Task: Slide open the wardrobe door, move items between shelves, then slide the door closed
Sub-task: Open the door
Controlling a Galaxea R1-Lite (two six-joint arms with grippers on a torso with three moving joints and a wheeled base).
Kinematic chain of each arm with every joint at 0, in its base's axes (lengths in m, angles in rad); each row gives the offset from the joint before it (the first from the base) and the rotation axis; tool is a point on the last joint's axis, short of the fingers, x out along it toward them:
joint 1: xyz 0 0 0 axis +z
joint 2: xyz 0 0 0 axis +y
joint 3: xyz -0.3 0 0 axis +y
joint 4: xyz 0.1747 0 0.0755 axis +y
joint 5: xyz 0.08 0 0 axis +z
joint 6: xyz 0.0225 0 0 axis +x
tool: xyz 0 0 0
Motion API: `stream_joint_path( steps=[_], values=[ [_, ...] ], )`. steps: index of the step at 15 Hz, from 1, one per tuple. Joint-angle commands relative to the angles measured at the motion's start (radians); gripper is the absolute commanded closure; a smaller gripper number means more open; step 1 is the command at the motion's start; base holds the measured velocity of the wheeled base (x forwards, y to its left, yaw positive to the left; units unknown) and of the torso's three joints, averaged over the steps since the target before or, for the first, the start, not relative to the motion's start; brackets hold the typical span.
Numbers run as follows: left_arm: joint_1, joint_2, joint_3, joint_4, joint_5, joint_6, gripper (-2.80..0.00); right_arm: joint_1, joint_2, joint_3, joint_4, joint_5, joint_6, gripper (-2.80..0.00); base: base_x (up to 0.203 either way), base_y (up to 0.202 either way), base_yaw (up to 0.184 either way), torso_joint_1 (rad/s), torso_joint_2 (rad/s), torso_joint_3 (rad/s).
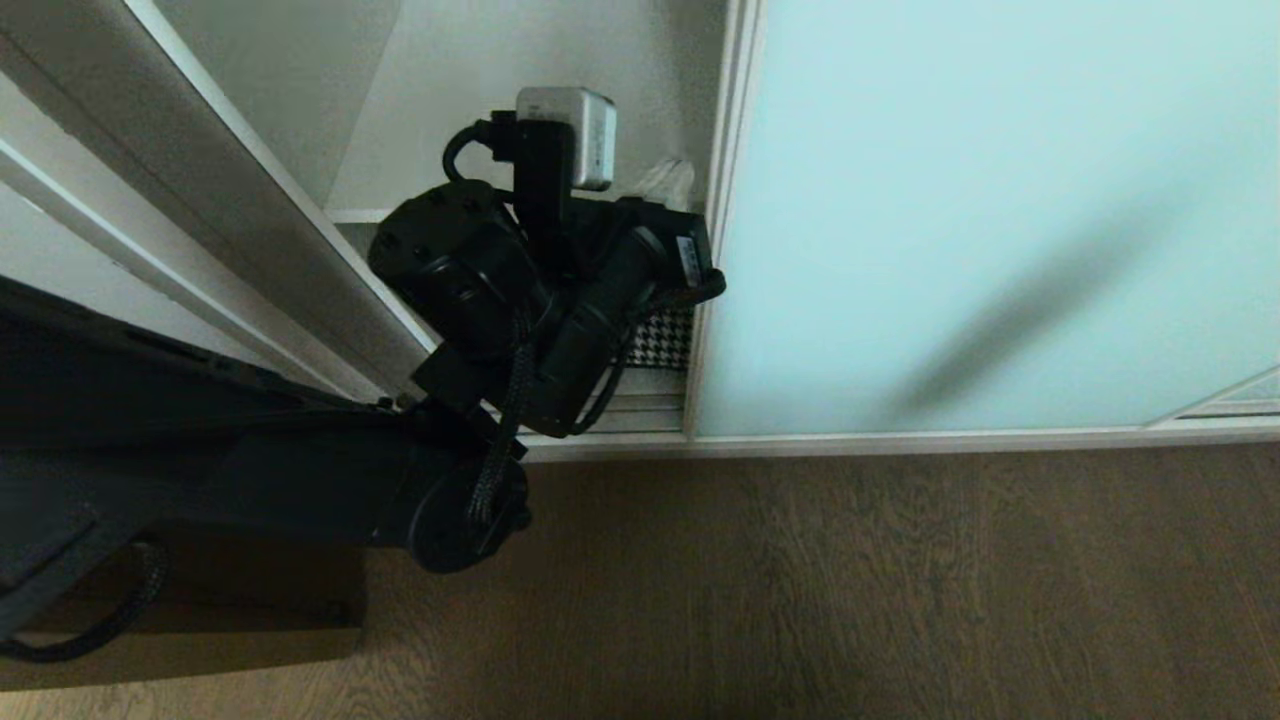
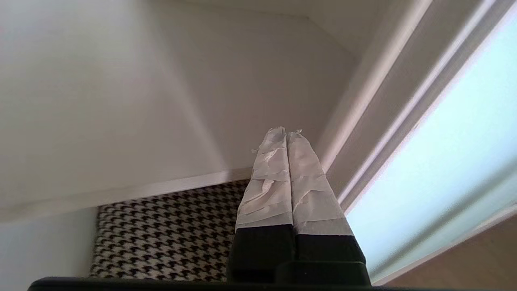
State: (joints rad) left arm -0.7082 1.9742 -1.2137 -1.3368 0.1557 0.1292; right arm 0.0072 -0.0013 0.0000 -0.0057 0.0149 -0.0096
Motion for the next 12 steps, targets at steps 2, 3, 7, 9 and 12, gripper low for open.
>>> stream_joint_path(
  steps=[2,3,7,9,12],
  values=[
    [-0.018,0.021,-0.014,-0.017,0.032,0.016,0.00,0.000,-0.002,0.000,0.000,0.000,-0.001,0.00,0.000,0.000,0.000,0.000,0.00,0.000],
    [-0.016,0.009,-0.014,-0.017,0.041,0.018,0.00,0.000,-0.002,0.000,0.000,0.000,-0.001,0.00,0.000,0.000,0.000,0.000,0.00,0.000],
    [0.030,-0.125,0.015,-0.006,0.057,0.037,0.00,0.000,-0.002,0.000,0.000,0.000,-0.001,0.00,0.000,0.000,0.000,0.000,0.00,0.000],
    [0.082,-0.239,0.086,0.020,0.073,0.040,0.00,0.000,-0.002,0.000,0.000,0.000,-0.001,0.00,0.000,0.000,0.000,0.000,0.00,0.000],
    [0.213,-0.417,0.258,0.084,0.084,0.043,0.00,0.000,-0.002,0.000,0.000,0.000,-0.001,0.00,0.000,0.000,0.000,0.000,0.00,0.000]
  ],
)
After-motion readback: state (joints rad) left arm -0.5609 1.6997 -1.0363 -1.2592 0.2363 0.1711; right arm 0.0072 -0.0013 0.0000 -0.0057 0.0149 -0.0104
